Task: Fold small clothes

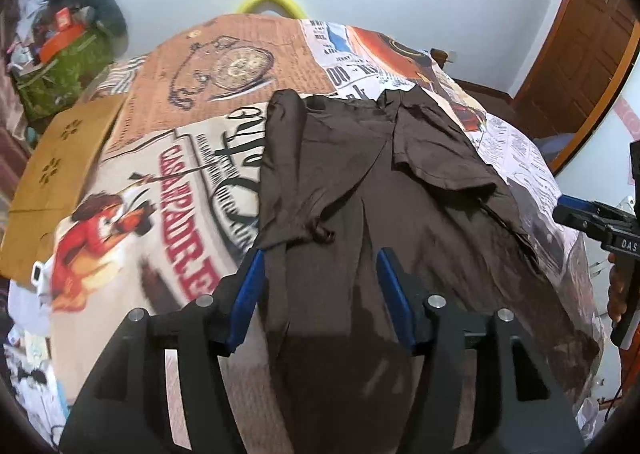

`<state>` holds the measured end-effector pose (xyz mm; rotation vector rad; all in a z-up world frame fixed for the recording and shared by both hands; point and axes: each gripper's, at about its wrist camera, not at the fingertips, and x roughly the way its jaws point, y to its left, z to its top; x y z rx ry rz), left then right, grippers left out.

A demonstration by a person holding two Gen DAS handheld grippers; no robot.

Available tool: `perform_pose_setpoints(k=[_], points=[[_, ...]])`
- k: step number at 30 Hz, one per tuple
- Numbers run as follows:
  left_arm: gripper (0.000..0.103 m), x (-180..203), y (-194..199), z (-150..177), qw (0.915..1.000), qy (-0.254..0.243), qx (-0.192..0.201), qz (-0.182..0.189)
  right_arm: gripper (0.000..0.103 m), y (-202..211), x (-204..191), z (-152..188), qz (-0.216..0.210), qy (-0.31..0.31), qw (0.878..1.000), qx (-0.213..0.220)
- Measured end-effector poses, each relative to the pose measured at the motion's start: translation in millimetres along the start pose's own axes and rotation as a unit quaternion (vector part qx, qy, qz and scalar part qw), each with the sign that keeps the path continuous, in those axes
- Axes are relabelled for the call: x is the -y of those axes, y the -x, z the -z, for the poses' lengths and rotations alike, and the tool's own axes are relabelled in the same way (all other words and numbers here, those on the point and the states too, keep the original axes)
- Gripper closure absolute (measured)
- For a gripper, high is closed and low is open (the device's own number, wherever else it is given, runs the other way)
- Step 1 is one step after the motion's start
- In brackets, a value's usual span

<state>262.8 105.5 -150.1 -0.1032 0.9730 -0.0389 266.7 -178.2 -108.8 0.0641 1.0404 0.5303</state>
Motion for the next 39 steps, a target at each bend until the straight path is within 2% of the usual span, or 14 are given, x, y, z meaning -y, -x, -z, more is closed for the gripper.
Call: perform_pose_setpoints(k=[6,13,20,25,30,34,37,38,39], points=[[0.041,-9.4,35.3,27.1,0.9998,0.016,0.004,-0.014,0.034,27.2,-13.0,24.1,-0.004,0.007,1.0,-0.001],[0.04,-17.5,59.9,67.1,0.9991,0.041,-0.012,-0.004,0.034,45.5,-23.4,57.0,0.006,0.006,1.0,-0.009],[0.04,-13.5,67.4,110.1,0.9977,0.054,-0.042,0.004,0.034,42.1,-16.1,93.4,0.015,-0.016,0.999,-0.039],[0.04,-5.8,64.1,139.2,0.9964,0.044,-0.072,0.011,0.034,35.1,-3.6,120.2,0.022,-0.034,0.997,-0.069],[0.041,4.4,61.9,156.9,0.9967,0.033,-0.073,0.013,0.034,26.9,2.4,134.6,0.029,-0.036,0.994,-0.095],[0.061,11.3,61.5,157.6,0.9963,0.032,-0.072,0.034,0.034,25.1,-0.1,137.3,0.031,-0.024,0.995,-0.088],[0.076,12.2,59.9,157.0,0.9957,0.036,-0.073,0.045,0.034,19.0,4.8,139.6,0.021,-0.038,0.996,-0.082],[0.079,11.4,59.7,156.7,0.9956,0.038,-0.072,0.047,0.036,18.1,6.2,140.6,0.02,-0.042,0.996,-0.081],[0.087,10.6,59.5,156.2,0.9954,0.042,-0.072,0.048,0.039,16.6,7.8,140.8,0.021,-0.048,0.996,-0.079]])
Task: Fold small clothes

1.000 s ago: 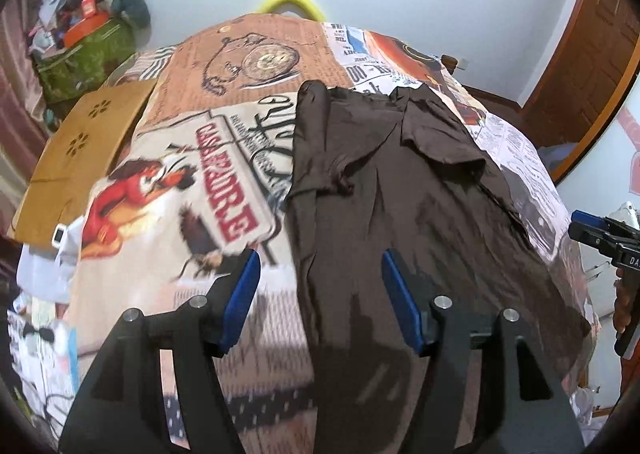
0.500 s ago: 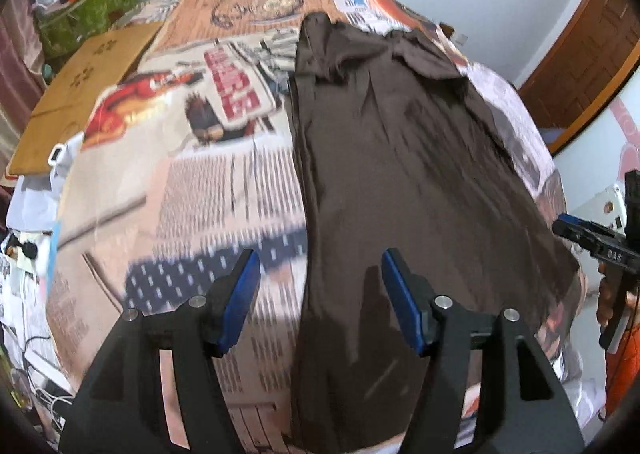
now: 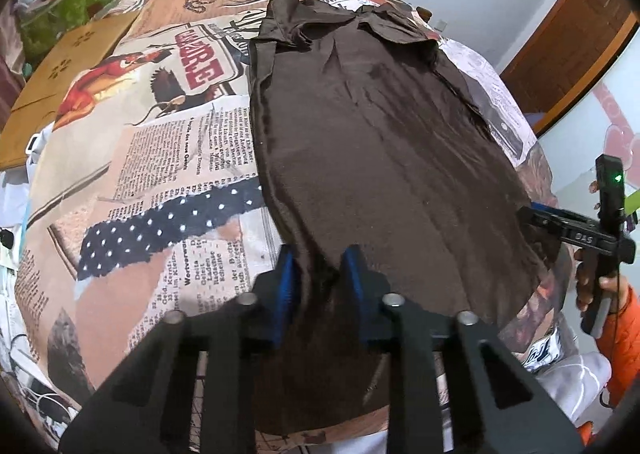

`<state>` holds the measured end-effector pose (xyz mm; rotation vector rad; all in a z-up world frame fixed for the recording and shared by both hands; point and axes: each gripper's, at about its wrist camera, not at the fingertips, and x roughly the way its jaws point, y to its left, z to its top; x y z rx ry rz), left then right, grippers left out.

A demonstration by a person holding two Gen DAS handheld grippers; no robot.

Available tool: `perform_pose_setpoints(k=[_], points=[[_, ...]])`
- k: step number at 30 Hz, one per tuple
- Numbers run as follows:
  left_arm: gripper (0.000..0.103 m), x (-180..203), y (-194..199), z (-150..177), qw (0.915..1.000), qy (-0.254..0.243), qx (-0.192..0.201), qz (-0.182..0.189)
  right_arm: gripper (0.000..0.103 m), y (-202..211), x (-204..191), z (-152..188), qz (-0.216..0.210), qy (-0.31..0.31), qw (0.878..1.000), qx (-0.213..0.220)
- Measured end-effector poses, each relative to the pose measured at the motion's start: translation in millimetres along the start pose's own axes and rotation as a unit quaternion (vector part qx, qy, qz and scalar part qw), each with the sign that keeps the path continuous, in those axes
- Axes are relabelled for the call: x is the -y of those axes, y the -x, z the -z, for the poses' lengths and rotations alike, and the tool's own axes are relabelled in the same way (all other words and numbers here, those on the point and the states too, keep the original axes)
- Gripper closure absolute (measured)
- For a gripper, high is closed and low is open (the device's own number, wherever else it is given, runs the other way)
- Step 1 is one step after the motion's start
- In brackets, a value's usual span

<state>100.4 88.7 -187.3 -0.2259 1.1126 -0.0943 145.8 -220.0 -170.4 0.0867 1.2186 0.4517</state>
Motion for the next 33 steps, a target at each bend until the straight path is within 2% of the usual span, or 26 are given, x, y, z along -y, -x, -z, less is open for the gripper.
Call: perform_pose_setpoints(k=[1,3,8,11,17,24,33], points=[[0.096,-1.4,0.2,-0.1,1.0,0.005,0.001,0.0,0.042,-0.6,0.9,-0.3,0.0,-0.005,1.0,0.003],[0.098,-3.9,0.9,-0.2,0.9999,0.012,0.003,0.009,0.052,0.8,1.4,1.5,0.002,-0.007,1.0,0.007],[0.099,-0.8,5.3,-0.4,0.9998,0.012,0.012,0.006,0.093,2.4,0.7,-1.7,-0.014,-0.003,1.0,0.003],[0.099,2.3,12.6,-3.4,0.9997,0.006,0.025,-0.004,0.094,6.3,-4.3,-5.7,-0.028,0.003,1.0,0.001],[0.099,0.0,38.2,-24.0,0.9981,0.001,0.062,-0.001,0.094,31.4,-19.2,-19.8,-0.059,0.02,0.998,0.032],[0.099,-1.6,55.7,-67.0,0.9947,0.001,0.103,0.004,0.094,61.6,-35.5,-59.8,-0.086,0.033,0.992,0.083],[0.099,0.1,55.5,-129.6,0.9896,-0.009,0.144,0.001,0.094,62.6,-41.2,-110.5,-0.089,0.046,0.987,0.123]])
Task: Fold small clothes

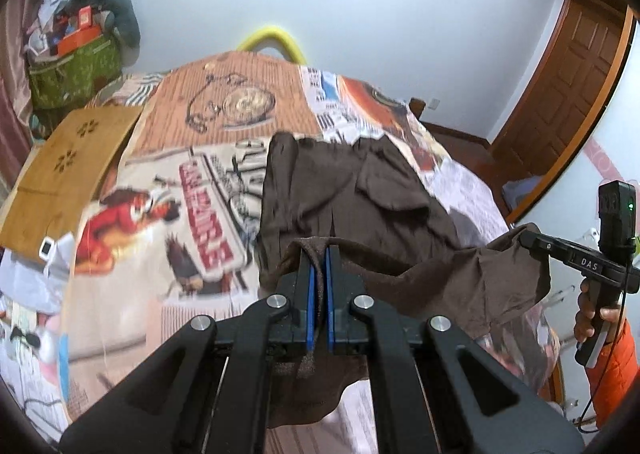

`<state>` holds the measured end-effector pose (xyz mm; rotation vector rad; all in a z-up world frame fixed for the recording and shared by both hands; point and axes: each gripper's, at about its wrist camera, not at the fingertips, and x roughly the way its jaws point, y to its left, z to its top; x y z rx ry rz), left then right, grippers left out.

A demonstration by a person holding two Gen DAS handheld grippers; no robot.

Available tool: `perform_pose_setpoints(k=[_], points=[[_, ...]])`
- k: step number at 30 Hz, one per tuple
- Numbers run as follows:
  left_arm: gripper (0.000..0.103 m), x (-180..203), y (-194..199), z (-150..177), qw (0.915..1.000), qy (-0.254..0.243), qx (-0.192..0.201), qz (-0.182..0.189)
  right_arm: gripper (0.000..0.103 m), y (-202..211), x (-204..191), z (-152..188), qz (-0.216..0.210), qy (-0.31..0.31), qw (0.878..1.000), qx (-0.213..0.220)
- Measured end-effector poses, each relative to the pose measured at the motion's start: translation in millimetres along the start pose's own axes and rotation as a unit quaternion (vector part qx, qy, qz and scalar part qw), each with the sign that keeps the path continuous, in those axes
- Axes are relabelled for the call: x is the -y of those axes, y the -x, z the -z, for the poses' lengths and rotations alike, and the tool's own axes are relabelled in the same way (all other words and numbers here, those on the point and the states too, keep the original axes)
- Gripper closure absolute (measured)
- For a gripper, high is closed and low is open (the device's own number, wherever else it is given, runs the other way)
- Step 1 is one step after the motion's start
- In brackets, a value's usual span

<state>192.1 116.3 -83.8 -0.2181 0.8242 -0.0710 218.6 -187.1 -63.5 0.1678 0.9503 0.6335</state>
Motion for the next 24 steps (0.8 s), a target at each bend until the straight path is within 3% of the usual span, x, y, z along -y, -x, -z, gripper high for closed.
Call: perform_pose_setpoints(k=[6,12,19,24], points=[[0.099,-10.5,-34.6,-34.7,1.0,0.001,0.006,-0.007,0.094,-24.1,9.8,-31.6,0.006,0.006,1.0,0.007],[0.099,-29.8,-89.8,-59.9,0.9998,0.004,-0.013,-0.013,0.094,-67.5,29.8,-63.2,0.008,-0.002,1.0,-0.002],[0.099,-59.8,-156.5,-58.5,0.9977,0.02,-0.061,-0.024,0.094,-118.9,47.2,-70.8,0.016,-0.009,0.999,-0.041],[0.095,-76.5,-177.3,-48.7,0.9951,0.036,-0.09,-0.021,0.09,-128.5,54.5,-64.5,0.025,-0.008,0.998,-0.061]])
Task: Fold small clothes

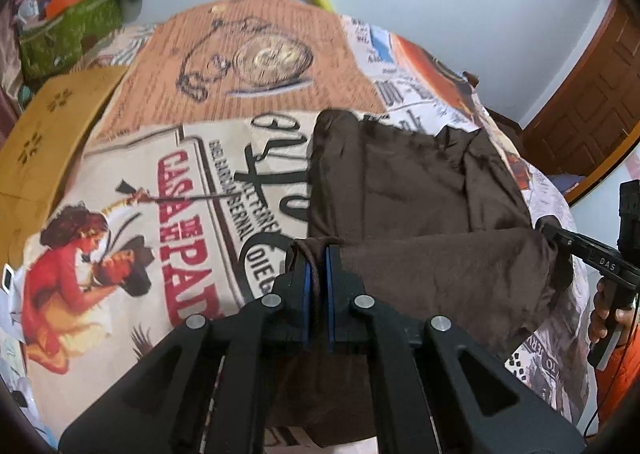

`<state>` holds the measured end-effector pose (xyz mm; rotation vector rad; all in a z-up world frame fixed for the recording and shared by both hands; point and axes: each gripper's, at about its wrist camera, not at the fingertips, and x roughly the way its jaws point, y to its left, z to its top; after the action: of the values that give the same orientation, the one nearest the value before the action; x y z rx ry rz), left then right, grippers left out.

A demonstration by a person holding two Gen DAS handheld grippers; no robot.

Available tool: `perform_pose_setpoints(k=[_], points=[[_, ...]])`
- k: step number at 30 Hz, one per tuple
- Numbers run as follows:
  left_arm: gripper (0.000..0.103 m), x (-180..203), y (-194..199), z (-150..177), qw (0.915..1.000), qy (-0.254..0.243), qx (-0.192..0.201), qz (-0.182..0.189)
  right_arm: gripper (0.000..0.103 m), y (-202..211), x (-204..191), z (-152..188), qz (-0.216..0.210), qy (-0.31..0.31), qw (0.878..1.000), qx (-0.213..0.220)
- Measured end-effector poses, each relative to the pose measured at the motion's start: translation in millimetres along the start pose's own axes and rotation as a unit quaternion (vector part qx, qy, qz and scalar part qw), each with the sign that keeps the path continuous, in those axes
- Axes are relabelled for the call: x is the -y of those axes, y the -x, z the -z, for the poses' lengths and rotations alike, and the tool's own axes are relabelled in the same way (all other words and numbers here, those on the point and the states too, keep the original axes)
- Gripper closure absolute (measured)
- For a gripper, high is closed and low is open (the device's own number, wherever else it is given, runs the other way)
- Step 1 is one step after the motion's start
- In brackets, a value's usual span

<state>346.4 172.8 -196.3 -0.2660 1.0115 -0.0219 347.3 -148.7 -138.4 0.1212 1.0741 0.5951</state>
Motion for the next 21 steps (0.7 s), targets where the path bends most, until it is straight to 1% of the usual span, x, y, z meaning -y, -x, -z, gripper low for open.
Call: perform_pose_setpoints(k=[1,2,3,4,5,6,7,11,12,15,18,21], points=[[0.092,-2.7,-0.7,1.2,1.0,0.003,-0.005,0.003,0.088,1.4,1.7,-0.1,0.0,-0.002,1.0,0.0],[0.089,-4.3,0.2,1.5,1.0,0.005,-0.007,0.004,0.083,4.2,3.6,0.3,0.002,-0.006,1.0,0.0],[0.08,-6.6,3.5,2.7,1.0,0.005,-0.005,0.0,0.075,7.7,5.1,0.3,0.005,-0.01,1.0,0.0],[0.069,-7.8,7.4,3.6,1.0,0.005,-0.001,-0.004,0.071,15.3,6.0,1.6,0.005,-0.015,1.0,0.002],[0.064,-9.8,13.5,5.6,1.0,0.005,0.005,-0.007,0.064,21.6,7.0,2.6,0.002,-0.016,1.0,0.007],[0.056,-11.5,19.4,7.7,0.9999,0.005,0.01,-0.007,0.059,28.6,7.6,3.9,0.001,-0.013,1.0,0.014],[0.052,-13.1,25.1,10.5,0.9999,0.006,0.012,-0.006,0.058,34.1,6.8,5.5,0.005,-0.009,1.0,0.018],[0.05,-18.8,37.8,24.0,0.9999,0.012,0.002,0.002,0.054,48.1,4.2,15.6,0.016,0.007,1.0,0.019],[0.049,-20.6,38.4,28.7,0.9999,0.014,-0.005,0.003,0.053,47.4,5.2,17.3,0.018,0.008,1.0,0.017],[0.049,-21.3,35.1,40.7,0.9997,0.013,-0.022,0.003,0.052,44.8,6.4,28.3,0.023,0.011,1.0,0.005],[0.049,-23.9,24.0,48.3,0.9979,0.032,-0.044,0.035,0.052,33.4,10.1,36.7,0.02,0.002,1.0,-0.012],[0.049,-22.9,14.8,50.8,0.9968,0.042,-0.051,0.045,0.052,22.7,10.9,38.6,0.026,0.002,0.999,-0.019]])
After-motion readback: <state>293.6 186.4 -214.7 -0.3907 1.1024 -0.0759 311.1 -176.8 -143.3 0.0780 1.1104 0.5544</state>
